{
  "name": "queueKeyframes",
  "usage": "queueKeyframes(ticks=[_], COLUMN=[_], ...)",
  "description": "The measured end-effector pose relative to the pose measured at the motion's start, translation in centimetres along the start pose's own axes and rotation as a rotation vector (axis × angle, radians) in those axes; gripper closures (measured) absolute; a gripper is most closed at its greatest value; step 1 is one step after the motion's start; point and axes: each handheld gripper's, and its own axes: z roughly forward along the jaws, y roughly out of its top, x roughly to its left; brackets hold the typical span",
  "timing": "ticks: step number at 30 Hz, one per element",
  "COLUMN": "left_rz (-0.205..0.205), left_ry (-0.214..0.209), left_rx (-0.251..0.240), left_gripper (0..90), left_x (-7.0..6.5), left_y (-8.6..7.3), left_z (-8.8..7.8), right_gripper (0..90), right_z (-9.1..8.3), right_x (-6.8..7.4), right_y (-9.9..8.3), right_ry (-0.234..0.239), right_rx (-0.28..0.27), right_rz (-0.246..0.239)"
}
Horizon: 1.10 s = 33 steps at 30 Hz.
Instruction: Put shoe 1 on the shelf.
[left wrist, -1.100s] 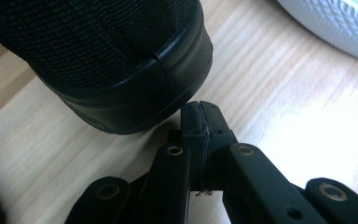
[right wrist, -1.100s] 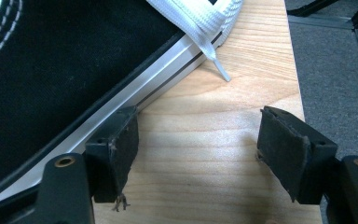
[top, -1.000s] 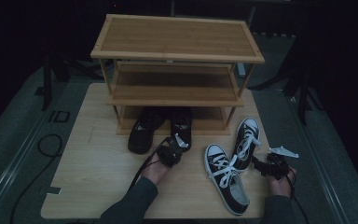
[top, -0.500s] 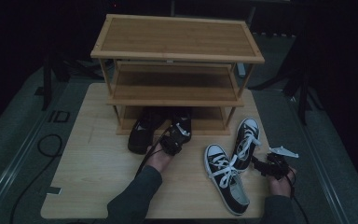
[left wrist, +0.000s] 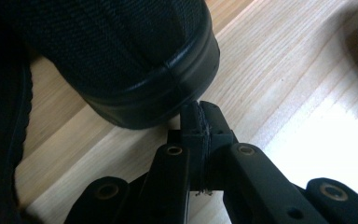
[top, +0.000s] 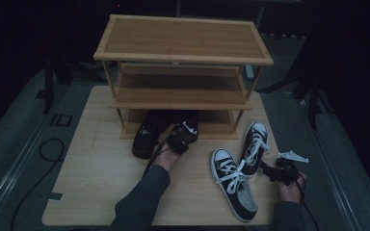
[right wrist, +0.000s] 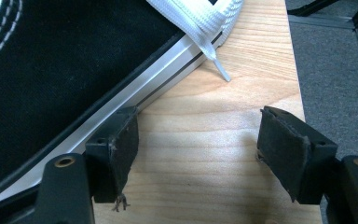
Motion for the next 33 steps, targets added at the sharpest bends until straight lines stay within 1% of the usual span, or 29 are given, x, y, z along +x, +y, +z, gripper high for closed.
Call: queueKeyframes(ticks=[6, 10, 13, 17, 20, 23, 24, 25, 26, 29, 33], left_rz=[0.002, -0.004, 0.006, 0.009, 0.007, -0.004, -0.008, -0.008, -0.008, -0.014, -0.034], left_ry=[-0.005, -0.006, -0.001, 0.018, 0.017, 0.021, 0.016, 0.016, 0.023, 0.028, 0.035], left_rx=[-0.015, -0.030, -0.024, -0.021, -0.020, -0.025, -0.025, -0.025, -0.022, -0.018, -0.012], left_gripper=[88.7, 87.9, 87.8, 87.8, 87.7, 87.8, 87.8, 87.9, 88.0, 88.1, 88.1], left_x=[0.0, 0.0, -0.1, 0.1, 0.3, 0.6, 0.7, 0.7, 0.9, 1.2, 2.0], left_y=[-0.7, -1.4, -2.0, -3.1, -4.0, -4.9, -5.2, -5.2, -5.8, -6.5, -8.0], left_z=[-1.0, -1.6, -1.9, -2.5, -3.0, -3.5, -3.7, -3.7, -4.0, -4.4, -5.1], right_gripper=[28.9, 28.9, 28.9, 28.9, 28.9, 28.9, 28.9, 28.9, 28.9, 28.9, 28.9], right_z=[0.0, 0.0, 0.0, 0.0, 0.0, 0.0, 0.0, 0.0, 0.0, 0.0, 0.0], right_x=[0.0, 0.0, 0.0, 0.0, 0.0, 0.0, 0.0, 0.0, 0.0, 0.0, 0.0], right_y=[0.0, 0.0, 0.0, 0.0, 0.0, 0.0, 0.0, 0.0, 0.0, 0.0, 0.0], right_ry=[0.000, 0.000, 0.000, 0.000, 0.000, 0.000, 0.000, 0.000, 0.000, 0.000, 0.000], right_rx=[0.000, 0.000, 0.000, 0.000, 0.000, 0.000, 0.000, 0.000, 0.000, -0.001, -0.001], right_rz=[0.000, 0.000, 0.001, 0.001, 0.001, 0.000, 0.000, 0.000, 0.001, 0.000, 0.001])
